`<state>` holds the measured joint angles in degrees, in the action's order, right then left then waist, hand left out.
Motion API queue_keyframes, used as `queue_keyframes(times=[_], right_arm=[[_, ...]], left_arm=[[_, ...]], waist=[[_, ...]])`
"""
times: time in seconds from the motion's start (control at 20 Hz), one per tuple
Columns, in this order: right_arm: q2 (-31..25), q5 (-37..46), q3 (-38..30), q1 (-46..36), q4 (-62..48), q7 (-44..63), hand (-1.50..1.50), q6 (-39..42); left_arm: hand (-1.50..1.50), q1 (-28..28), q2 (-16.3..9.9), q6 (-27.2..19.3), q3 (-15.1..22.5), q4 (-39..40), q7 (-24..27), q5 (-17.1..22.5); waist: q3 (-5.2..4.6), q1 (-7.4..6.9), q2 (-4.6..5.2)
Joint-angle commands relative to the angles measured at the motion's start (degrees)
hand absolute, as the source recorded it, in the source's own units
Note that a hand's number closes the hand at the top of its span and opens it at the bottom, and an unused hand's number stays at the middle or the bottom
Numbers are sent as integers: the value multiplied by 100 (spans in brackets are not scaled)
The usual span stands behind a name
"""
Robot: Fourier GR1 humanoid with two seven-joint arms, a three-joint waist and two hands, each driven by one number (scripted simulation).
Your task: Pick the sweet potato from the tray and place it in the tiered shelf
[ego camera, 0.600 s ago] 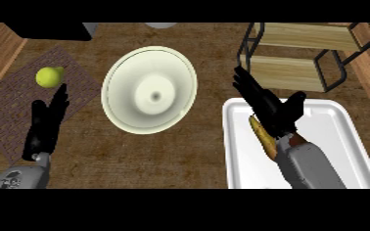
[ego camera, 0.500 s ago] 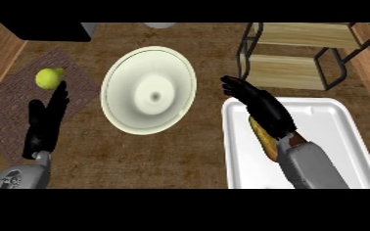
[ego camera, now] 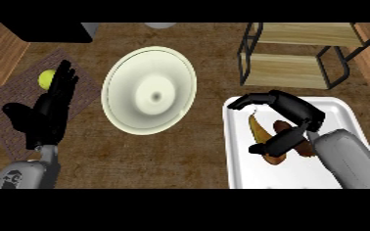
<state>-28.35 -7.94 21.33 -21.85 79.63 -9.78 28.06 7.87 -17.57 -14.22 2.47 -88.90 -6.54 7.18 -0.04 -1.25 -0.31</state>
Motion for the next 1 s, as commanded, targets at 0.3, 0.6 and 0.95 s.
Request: queue_keyframes(times=[0.3, 0.6, 0.95], right_arm=[[-1675, 843, 230, -847, 678, -1029, -150, 2168], [-2280, 2049, 827, -1113, 2404, -493, -150, 1916], [-2643, 4325, 1783, -527, 3892, 155, -150, 986]], left_arm=[[0, -183, 112, -69, -26, -414, -1, -4], [0, -234, 127, -6, 4, -419, -20, 5], [0, -621, 88, -11, -35, -744, 6, -16]], waist=[[3, 60, 12], [-1, 141, -21], [10, 169, -22]])
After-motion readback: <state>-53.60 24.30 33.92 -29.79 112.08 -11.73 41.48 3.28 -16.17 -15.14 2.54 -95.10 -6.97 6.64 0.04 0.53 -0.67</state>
